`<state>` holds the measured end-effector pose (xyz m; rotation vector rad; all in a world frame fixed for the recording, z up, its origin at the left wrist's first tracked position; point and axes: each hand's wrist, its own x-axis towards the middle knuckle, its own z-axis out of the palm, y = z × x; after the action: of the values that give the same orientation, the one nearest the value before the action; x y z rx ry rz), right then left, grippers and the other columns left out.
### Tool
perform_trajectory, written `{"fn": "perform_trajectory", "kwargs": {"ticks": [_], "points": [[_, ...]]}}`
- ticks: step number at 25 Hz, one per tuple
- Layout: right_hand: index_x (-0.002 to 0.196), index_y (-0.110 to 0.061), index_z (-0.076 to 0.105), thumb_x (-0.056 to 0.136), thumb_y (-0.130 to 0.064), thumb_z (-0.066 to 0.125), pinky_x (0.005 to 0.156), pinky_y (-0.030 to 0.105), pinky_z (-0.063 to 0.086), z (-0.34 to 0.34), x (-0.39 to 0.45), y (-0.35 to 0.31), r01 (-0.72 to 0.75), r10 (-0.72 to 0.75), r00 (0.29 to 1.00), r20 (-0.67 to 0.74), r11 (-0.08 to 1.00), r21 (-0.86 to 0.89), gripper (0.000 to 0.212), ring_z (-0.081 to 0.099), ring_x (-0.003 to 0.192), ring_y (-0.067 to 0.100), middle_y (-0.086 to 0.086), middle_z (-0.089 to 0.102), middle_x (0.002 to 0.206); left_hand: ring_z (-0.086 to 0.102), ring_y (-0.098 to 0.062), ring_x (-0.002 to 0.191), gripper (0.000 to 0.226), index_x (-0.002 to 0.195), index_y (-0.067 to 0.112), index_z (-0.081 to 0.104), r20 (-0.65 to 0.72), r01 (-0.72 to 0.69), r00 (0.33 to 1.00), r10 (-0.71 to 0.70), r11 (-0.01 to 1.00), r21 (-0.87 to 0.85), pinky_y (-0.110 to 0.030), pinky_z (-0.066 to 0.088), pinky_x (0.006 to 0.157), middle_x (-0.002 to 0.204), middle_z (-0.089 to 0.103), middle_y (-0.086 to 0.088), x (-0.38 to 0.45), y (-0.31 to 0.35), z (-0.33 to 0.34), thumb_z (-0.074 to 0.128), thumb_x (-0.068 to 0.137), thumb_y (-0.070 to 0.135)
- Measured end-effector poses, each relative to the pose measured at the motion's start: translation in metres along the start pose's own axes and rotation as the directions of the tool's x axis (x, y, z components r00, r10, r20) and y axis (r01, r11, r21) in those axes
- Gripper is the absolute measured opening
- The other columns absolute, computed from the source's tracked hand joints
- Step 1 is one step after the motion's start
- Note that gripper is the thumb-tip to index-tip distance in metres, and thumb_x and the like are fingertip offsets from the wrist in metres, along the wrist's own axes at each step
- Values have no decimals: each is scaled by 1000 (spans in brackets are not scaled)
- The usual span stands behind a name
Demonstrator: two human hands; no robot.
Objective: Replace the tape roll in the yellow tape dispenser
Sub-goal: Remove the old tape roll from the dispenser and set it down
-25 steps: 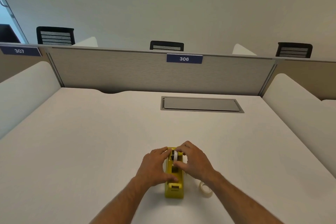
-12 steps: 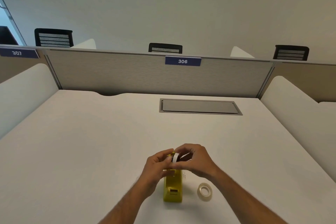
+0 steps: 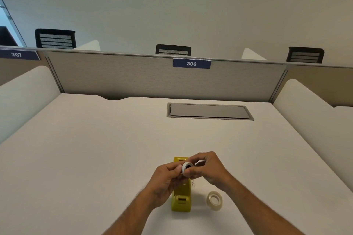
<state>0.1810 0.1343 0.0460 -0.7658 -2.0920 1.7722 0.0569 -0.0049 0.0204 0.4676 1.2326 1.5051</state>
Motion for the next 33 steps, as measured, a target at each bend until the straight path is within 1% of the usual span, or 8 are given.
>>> {"fn": "perform_trajectory", "kwargs": {"ticks": [7, 14, 17, 21, 23, 25, 28, 33], "points": [[87, -6, 80, 65, -3, 90, 60, 33, 60, 0, -1, 0, 61, -61, 998, -8, 998, 18, 24, 71, 70, 27, 11, 75, 81, 68, -32, 112, 25, 114, 9, 74, 47, 48, 998, -44, 994, -97, -29, 60, 81, 120, 71, -17, 4, 2, -6, 61, 92, 9], [85, -4, 79, 69, -1, 87, 56, 30, 58, 0, 0, 3, 73, -73, 997, -6, 996, 57, 19, 71, 67, 26, 8, 75, 76, 69, -29, 110, 33, 117, 11, 72, 105, 53, 993, -45, 996, -75, -28, 59, 81, 119, 72, -14, 5, 7, -9, 68, 85, 15], [87, -4, 79, 69, -5, 88, 56, 30, 59, -1, 1, 6, 58, -56, 998, -26, 994, 97, 20, 72, 68, 25, 11, 75, 77, 70, -28, 108, 28, 112, 11, 75, 36, -14, 999, 15, 999, -42, -28, 59, 81, 115, 74, -13, 10, 6, -8, 69, 84, 10], [86, -9, 79, 66, -25, 89, 62, 32, 60, -10, 3, 11, 6, 15, 993, -114, 984, 177, 27, 73, 71, 23, 5, 75, 78, 73, -30, 100, 23, 107, 6, 75, -156, -56, 986, 49, 998, -37, -32, 61, 79, 106, 77, -15, 18, 3, -9, 68, 86, -2], [84, -13, 80, 69, -26, 88, 62, 31, 61, -18, 4, 17, -45, 66, 981, -183, 992, 118, 21, 74, 69, 22, 1, 76, 79, 74, -29, 96, 22, 104, 7, 76, -194, -79, 978, 81, 997, 20, -32, 62, 78, 102, 78, -13, 20, 3, -11, 71, 84, -2], [76, -19, 80, 77, -20, 85, 60, 31, 63, -26, 6, 28, -148, 129, 955, -267, 988, -52, 6, 75, 62, 22, 0, 78, 75, 75, -26, 94, 24, 103, 11, 77, -196, -99, 973, 121, 988, 119, -35, 61, 82, 100, 79, -9, 20, 2, -13, 75, 81, 1], [68, -21, 78, 78, -15, 80, 57, 29, 63, -35, 6, 48, -289, 174, 924, -339, 900, -326, 12, 73, 52, 18, -1, 76, 61, 72, -21, 98, 24, 100, 21, 79, -196, -102, 966, 168, 946, 308, -38, 58, 89, 102, 78, 0, 20, 0, -13, 81, 78, 10], [64, -23, 76, 68, -22, 82, 56, 25, 60, -38, 2, 68, -389, 228, 906, -356, 779, -492, 8, 69, 52, 6, -8, 73, 59, 74, -15, 90, 23, 94, 28, 80, -187, -117, 959, 215, 895, 430, -26, 59, 77, 97, 79, 9, 22, -2, -10, 84, 76, 15]]}}
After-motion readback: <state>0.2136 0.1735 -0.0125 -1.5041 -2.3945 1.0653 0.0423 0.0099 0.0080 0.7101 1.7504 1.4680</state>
